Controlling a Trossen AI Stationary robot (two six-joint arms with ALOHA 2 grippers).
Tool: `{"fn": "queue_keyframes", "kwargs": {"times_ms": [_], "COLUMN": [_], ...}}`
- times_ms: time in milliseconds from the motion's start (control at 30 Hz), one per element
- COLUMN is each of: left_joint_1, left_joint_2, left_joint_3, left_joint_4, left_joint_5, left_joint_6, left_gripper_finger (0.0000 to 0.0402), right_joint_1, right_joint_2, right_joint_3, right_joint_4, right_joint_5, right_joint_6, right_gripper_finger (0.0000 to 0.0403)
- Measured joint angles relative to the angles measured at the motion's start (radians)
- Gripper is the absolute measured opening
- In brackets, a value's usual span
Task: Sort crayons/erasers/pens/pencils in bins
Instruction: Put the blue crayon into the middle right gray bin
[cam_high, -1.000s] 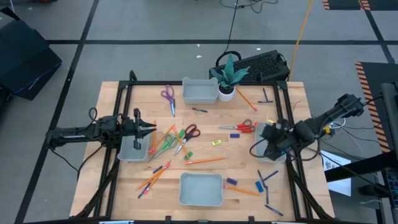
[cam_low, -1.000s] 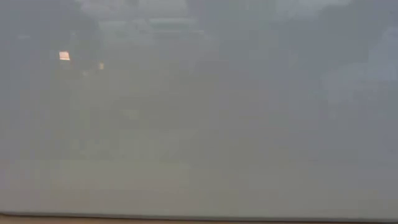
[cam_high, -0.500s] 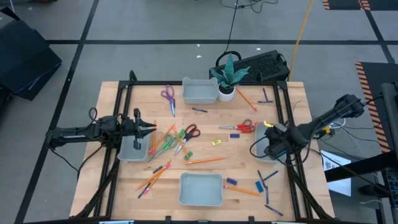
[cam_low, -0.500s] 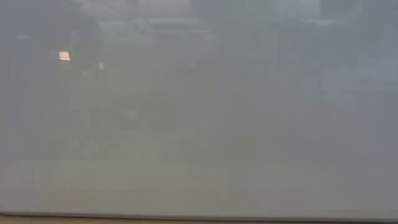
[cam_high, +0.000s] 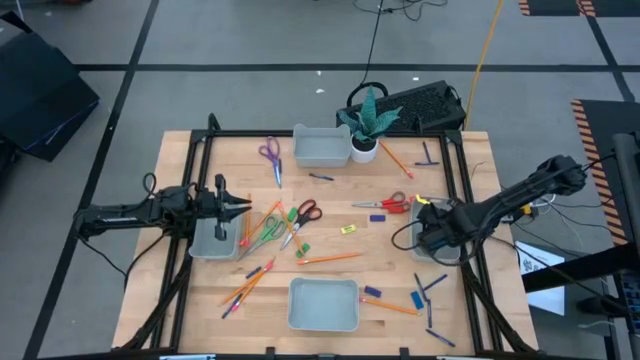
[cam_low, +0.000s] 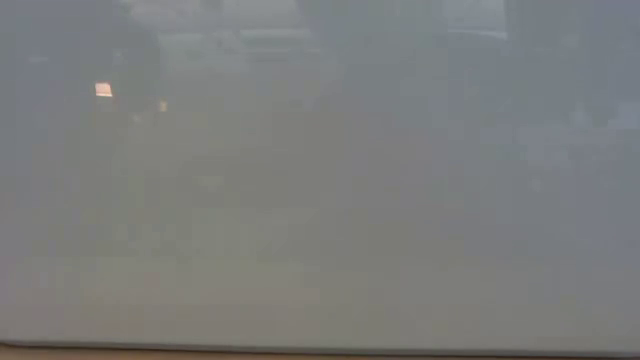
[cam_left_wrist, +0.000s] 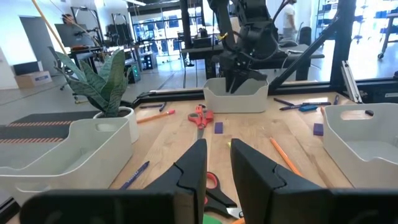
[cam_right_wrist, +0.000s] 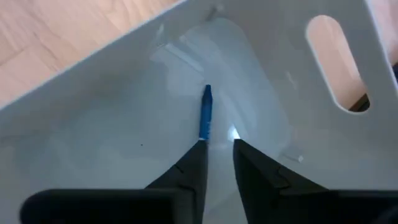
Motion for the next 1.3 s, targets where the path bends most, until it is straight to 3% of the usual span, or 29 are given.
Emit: {"fn": "queue_keyframes", "kwargs": {"times_ms": [233, 467, 867, 1100, 1300], "left_joint_1": [0.000, 0.000, 0.000, 0.000, 0.000], "left_joint_2": [0.000, 0.000, 0.000, 0.000, 0.000], "left_joint_3": [0.000, 0.000, 0.000, 0.000, 0.000], "left_joint_4": [0.000, 0.000, 0.000, 0.000, 0.000], "left_joint_5": [0.000, 0.000, 0.000, 0.000, 0.000], "left_joint_6": [0.000, 0.000, 0.000, 0.000, 0.000], "left_gripper_finger": [0.0076, 0.0076, 0.0076, 0.0076, 0.0076], "right_joint_1": [-0.002, 0.040, 0.345, 0.501, 0.536], "right_joint_2": [0.004, 0.038, 0.444, 0.583, 0.624], "right_joint_3": [0.040, 0.234, 0.560, 0.569, 0.521], "right_joint_4": [0.020, 0.050, 0.231, 0.257, 0.203], "right_joint_5": [0.001, 0.003, -0.003, -0.007, -0.040], "right_joint_6": [-0.159, -0.308, -0.546, -0.503, -0.200], "right_gripper_finger": [0.0132, 0.0137, 0.0130, 0.0130, 0.0130]}}
